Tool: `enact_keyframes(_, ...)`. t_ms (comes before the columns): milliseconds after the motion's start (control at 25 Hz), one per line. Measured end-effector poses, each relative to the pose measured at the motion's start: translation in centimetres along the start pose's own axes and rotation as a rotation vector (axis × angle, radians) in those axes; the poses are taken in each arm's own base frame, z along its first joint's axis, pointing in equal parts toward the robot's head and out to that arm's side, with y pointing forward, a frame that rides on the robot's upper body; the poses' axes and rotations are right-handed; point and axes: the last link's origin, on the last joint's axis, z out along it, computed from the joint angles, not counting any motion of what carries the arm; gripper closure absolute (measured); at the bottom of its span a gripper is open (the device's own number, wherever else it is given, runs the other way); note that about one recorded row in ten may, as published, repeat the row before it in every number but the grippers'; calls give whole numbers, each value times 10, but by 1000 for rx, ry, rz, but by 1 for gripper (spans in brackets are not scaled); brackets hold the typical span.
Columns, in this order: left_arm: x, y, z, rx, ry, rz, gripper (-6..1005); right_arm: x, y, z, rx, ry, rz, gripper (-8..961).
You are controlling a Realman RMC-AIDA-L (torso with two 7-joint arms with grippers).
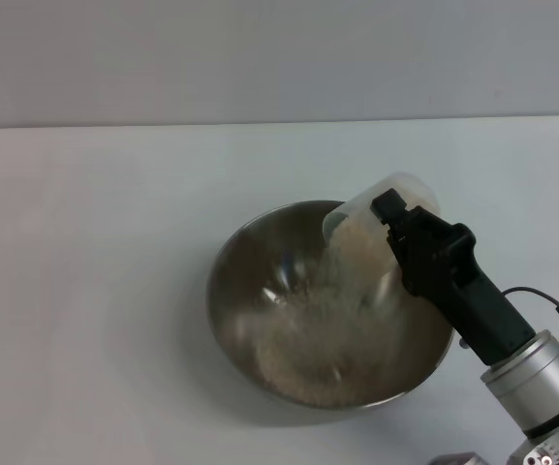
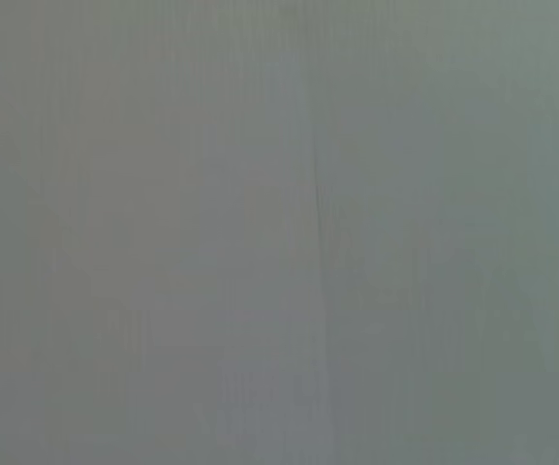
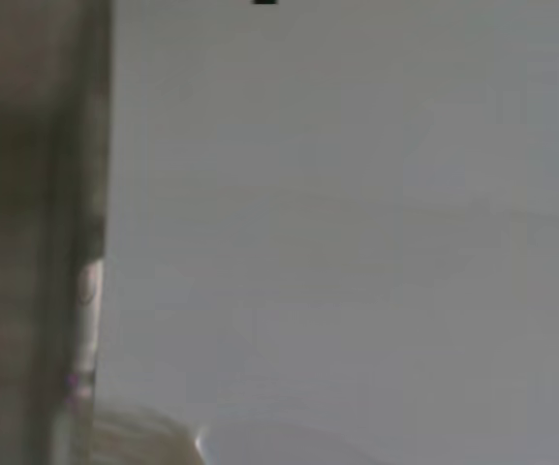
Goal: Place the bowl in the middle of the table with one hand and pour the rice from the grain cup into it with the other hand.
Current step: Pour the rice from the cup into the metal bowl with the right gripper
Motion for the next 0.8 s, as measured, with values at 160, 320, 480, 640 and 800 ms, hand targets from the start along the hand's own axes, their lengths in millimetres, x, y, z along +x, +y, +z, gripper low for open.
enact_keyframes(160,0,0,0,-2,0,1,142,-1,2,0,-13,-4,-69,936)
enact_keyframes(320,0,0,0,-2,0,2,142,-3,4,0,-29,-8,-137,935)
enact_keyframes(480,0,0,0,-2,-1,2,142,-8,5,1,-37,-22,-189,934)
enact_keyframes(640,0,0,0,-2,-1,2,142,-14,4,2,-34,-46,-222,933)
enact_keyframes(800,0,0,-1,-2,-2,2,142,-18,5,2,-37,-57,-275,932)
